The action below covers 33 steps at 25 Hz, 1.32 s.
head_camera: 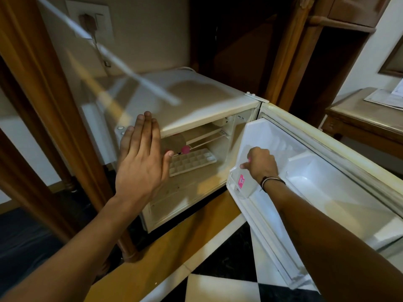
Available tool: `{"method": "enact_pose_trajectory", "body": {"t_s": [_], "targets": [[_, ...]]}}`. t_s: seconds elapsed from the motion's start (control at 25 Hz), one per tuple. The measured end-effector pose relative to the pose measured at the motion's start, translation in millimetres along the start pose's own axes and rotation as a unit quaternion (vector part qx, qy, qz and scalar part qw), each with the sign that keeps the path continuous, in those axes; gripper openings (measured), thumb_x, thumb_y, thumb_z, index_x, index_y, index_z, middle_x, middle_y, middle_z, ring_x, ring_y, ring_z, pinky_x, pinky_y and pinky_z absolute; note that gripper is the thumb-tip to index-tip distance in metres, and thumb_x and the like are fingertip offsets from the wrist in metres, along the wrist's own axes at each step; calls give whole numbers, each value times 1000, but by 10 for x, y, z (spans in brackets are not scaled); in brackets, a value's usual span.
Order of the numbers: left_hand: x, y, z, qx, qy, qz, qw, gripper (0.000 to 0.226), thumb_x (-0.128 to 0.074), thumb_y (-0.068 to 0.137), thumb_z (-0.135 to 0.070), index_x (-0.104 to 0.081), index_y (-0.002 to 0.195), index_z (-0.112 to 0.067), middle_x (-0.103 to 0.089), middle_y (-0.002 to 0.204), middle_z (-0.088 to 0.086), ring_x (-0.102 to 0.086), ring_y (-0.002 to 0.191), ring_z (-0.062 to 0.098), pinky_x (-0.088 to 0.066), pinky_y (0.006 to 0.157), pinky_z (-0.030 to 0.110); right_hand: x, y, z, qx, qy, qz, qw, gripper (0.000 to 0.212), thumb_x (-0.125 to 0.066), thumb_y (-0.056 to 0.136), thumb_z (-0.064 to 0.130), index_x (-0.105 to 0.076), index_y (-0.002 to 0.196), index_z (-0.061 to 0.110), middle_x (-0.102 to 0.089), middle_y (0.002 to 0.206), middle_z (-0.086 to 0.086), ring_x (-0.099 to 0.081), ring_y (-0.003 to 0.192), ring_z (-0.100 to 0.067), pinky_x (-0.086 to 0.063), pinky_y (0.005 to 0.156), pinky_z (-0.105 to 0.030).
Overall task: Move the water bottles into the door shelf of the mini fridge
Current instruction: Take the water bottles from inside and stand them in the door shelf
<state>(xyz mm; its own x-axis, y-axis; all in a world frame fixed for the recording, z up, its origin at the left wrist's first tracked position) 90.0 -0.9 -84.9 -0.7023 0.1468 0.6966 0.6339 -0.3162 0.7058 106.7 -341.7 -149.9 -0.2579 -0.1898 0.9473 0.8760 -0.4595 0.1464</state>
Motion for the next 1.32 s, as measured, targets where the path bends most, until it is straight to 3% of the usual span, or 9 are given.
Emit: {"method": "enact_pose_trajectory", "body": {"t_s": [0.12,0.32,0.6,0.72,0.84,1.0,1.12,1.24,1.32], "targets": [[0,19,5,-9,5,3,1000,75,-29,115,-45,-25,170,5,-22,179,25,-18,170,35,-12,139,51,1,103,-88,-30,83,-13,996,42,-88,78,23,-70,113,9,-71,111,-15,-69,102,-36,-56,86,-39],[37,56,70,-28,-5,2,1000,70,-28,115,-40,-24,171,2,-22,180,22,-16,170,32,-11,139,48,-31,80,-22,34,72,-49,996,19,-77,87,19,-67,103,14,-73,98,-13,-69,90,-37,-59,83,-44],[4,118,149,-15,0,-27,1000,68,-28,115,-36,-25,172,0,-19,181,21,-14,170,32,-10,138,51,90,41,46,35,-10,-82,996,28,-77,88,31,-66,107,12,-71,102,-13,-70,92,-35,-59,78,-43],[-26,126,134,-13,26,-41,999,68,-29,115,-36,-22,173,0,-18,182,21,-14,171,32,4,138,47,225,-159,501,148,-38,-167,974,32,-67,93,37,-64,113,13,-63,112,-10,-61,100,-29,-55,81,-41],[-51,137,125,-1,46,-44,998,69,-29,115,-37,-22,173,0,-19,182,20,-15,171,31,18,135,41,19,-305,1112,248,60,-90,963,43,-67,93,40,-60,127,15,-62,121,-7,-62,108,-27,-57,86,-41],[-71,127,106,5,42,-48,998,69,-29,116,-38,-21,173,1,-18,182,21,-14,171,31,20,135,39,-382,-293,1562,217,101,-14,971,31,-71,91,35,-64,114,15,-69,107,-7,-69,98,-28,-58,78,-39],[-92,130,101,4,44,-57,997,69,-26,116,-39,-22,172,1,-18,182,20,-12,171,30,14,136,38,-553,-155,1683,129,145,12,981,15,-70,94,22,-69,107,14,-73,106,-13,-70,102,-32,-58,79,-39],[-150,116,118,6,30,-66,997,70,-28,115,-39,-18,173,-1,-13,183,18,1,170,23,12,137,36,-688,-28,1731,56,174,30,983,24,-65,97,17,-64,119,7,-64,123,-18,-62,115,-35,-53,94,-42],[-183,117,141,5,22,-71,997,71,-31,114,-39,-16,173,-2,-9,183,17,12,170,18,9,138,37,-718,15,1766,34,226,30,973,32,-67,97,28,-64,120,7,-64,120,-16,-62,115,-34,-51,90,-38]]}}
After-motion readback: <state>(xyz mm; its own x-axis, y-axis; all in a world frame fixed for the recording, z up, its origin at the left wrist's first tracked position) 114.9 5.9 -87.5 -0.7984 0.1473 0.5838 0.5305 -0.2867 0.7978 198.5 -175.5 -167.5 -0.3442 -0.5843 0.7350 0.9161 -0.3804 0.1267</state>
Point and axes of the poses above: each hand's wrist, its own y-axis towards the middle knuckle, its own x-axis out of the back of the hand, z = x × y, the point moved 6 cm from there along y, towards the middle knuckle
